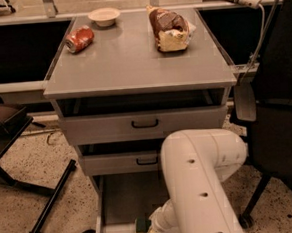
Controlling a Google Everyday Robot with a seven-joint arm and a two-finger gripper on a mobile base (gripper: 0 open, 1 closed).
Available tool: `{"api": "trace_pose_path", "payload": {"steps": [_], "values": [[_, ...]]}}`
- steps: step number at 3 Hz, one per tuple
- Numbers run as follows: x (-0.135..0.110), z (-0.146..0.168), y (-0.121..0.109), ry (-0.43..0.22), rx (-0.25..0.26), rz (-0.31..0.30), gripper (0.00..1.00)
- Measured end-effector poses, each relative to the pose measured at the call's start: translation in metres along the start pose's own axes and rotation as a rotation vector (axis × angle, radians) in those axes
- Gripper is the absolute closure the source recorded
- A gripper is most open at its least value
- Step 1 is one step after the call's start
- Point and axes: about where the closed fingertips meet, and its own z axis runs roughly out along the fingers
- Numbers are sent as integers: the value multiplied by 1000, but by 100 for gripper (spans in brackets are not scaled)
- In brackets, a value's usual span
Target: Place sponge into bottom drawer
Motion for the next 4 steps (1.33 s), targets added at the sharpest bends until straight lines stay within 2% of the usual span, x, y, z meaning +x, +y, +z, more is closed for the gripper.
{"api": "trace_pose_path", "payload": {"steps": [1,2,3,4], "values": [[-4,28,-4,-3,18,16,100],[-7,52,-2,-33,22,80,100],[-4,71,7,-112,1,207,100],[-7,78,20,-178,-20,290,100]]}}
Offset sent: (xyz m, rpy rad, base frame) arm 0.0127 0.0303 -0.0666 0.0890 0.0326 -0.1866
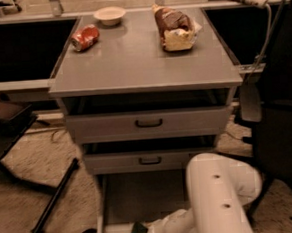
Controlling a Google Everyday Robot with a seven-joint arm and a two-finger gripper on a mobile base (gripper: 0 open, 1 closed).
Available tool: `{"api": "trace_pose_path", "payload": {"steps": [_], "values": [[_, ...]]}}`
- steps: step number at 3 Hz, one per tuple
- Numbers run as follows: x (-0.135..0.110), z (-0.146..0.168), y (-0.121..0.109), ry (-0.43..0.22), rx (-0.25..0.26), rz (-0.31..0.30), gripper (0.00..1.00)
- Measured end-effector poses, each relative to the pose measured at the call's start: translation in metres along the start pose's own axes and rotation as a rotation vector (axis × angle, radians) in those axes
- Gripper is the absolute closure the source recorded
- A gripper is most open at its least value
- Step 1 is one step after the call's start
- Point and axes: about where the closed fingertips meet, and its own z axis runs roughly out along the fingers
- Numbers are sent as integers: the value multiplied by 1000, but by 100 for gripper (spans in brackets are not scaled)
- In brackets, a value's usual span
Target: Place sponge into bottom drawer
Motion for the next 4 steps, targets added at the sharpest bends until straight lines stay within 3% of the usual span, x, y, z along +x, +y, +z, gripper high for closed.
{"api": "trace_pose_path", "payload": {"steps": [1,2,3,4], "values": [[-3,3,14,-53,-27,-12,100],[-3,3,14,-53,-27,-12,100],[-3,3,14,-53,-27,-12,84],[-3,3,14,-53,-27,-12,62]]}}
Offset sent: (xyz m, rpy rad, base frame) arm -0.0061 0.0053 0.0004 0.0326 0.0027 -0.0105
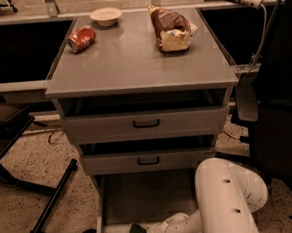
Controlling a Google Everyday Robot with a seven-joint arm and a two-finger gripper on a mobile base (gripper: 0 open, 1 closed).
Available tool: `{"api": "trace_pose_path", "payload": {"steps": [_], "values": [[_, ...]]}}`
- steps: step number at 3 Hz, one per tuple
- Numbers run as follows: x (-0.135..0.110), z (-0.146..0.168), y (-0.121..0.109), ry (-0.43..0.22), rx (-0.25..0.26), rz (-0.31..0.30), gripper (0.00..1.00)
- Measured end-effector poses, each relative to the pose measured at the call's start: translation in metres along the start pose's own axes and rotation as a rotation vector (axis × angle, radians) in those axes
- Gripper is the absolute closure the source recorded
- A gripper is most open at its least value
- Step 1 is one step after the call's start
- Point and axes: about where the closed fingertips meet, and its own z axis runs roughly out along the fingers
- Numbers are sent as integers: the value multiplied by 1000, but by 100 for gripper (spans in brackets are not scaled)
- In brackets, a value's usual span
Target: Place sponge into bottom drawer
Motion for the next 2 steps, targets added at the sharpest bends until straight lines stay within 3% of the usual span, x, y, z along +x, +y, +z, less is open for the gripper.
{"api": "trace_pose_path", "payload": {"steps": [2], "values": [[0,0,0,0,0,0,15]]}}
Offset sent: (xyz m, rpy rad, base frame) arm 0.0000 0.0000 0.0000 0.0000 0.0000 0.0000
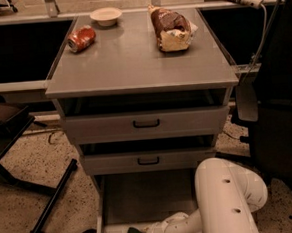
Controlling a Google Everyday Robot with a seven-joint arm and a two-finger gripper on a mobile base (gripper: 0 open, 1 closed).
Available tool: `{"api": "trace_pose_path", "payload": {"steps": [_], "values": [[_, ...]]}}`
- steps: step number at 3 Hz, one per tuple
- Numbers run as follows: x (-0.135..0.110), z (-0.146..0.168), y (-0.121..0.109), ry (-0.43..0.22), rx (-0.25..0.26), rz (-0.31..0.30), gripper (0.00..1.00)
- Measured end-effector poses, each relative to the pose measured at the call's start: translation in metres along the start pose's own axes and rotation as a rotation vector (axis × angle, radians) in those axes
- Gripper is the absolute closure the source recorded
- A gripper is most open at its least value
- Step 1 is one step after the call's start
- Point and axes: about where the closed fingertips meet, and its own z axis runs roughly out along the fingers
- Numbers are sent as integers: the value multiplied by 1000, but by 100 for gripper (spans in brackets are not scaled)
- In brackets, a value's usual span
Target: Place sponge into bottom drawer
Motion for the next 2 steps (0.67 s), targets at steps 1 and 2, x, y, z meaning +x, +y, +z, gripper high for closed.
{"api": "trace_pose_path", "payload": {"steps": [1,2], "values": [[0,0,0,0,0,0,0],[0,0,0,0,0,0,0]]}}
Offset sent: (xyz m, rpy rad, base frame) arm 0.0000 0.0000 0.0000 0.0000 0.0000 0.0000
